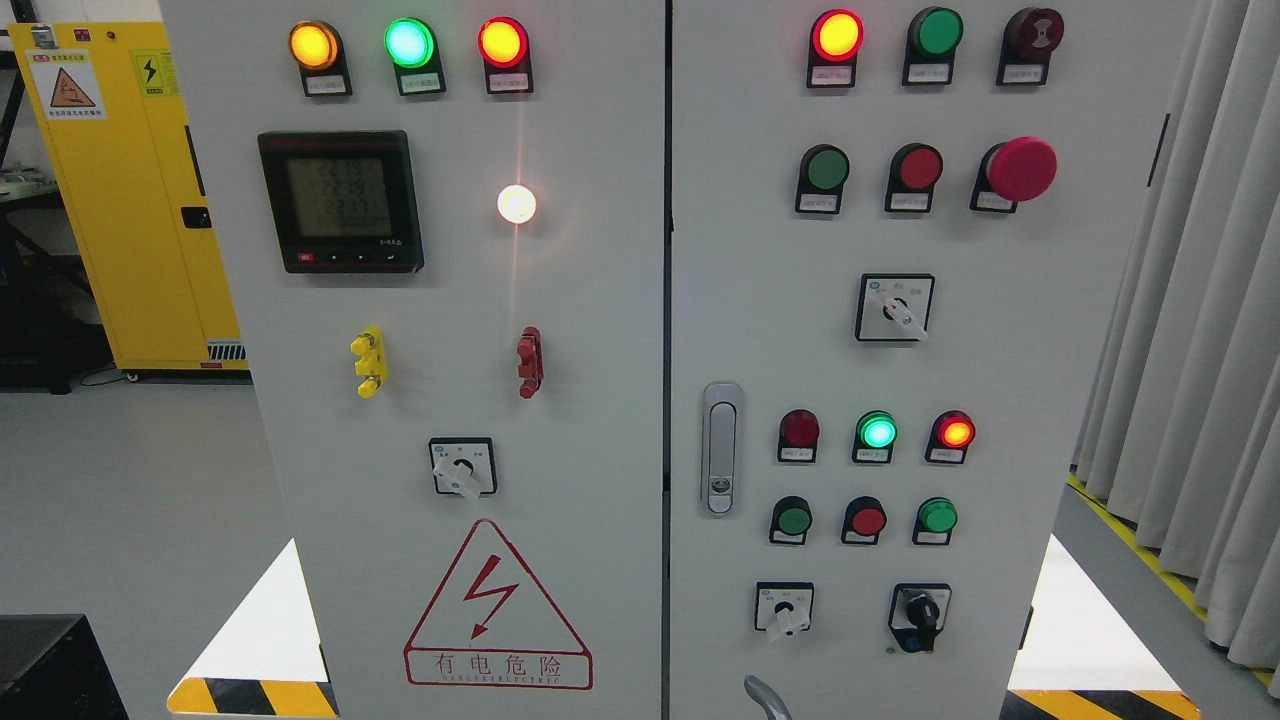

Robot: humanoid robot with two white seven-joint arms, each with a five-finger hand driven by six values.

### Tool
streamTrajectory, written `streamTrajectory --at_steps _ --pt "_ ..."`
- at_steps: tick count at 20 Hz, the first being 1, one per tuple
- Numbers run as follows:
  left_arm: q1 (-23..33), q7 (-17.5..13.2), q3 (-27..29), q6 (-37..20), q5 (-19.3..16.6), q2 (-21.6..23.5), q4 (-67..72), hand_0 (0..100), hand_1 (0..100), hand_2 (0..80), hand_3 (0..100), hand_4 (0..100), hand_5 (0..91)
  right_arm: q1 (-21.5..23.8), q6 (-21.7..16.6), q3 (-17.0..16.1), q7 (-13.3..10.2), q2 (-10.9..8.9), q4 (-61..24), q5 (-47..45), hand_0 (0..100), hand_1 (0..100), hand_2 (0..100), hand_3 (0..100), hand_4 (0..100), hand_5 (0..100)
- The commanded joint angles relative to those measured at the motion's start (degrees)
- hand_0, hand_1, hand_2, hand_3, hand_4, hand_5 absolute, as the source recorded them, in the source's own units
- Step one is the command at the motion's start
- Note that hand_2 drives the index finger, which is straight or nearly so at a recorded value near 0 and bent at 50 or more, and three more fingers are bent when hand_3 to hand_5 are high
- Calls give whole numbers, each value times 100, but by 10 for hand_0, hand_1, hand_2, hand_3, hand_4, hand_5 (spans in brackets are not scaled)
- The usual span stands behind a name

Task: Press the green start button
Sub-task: 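Raise the right hand toward the green button in the lowest button row, then press the green push button with the right hand's index finger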

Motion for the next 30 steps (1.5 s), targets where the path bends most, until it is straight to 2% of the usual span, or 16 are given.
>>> streamTrajectory --at_steps 1,10,13,17,25,30 --pt "0 -26 2 1 2 0 0 120 556 0 0 0 0 -236 116 -454 -18 2 -26 1020 578 922 0 959 982 1000" --pt "0 -26 2 1 2 0 0 120 556 0 0 0 0 -1043 275 -718 -1 -42 175 1820 569 965 0 973 1000 1000" --pt "0 -26 -7 1 2 0 0 120 556 0 0 0 0 -1237 380 -718 35 -42 298 1935 586 975 0 978 1000 1000" --pt "0 -26 2 1 -7 0 0 120 556 0 0 0 0 -1720 389 -735 43 -42 693 2084 597 979 0 982 1000 1000" --pt "0 -26 2 1 2 0 0 120 556 0 0 0 0 -1941 433 -753 61 -42 1028 2058 677 980 0 997 1000 1000" --pt "0 -26 -7 1 2 0 0 120 556 0 0 0 0 -1941 425 -858 52 -34 1213 2023 677 975 0 1000 1000 1000"
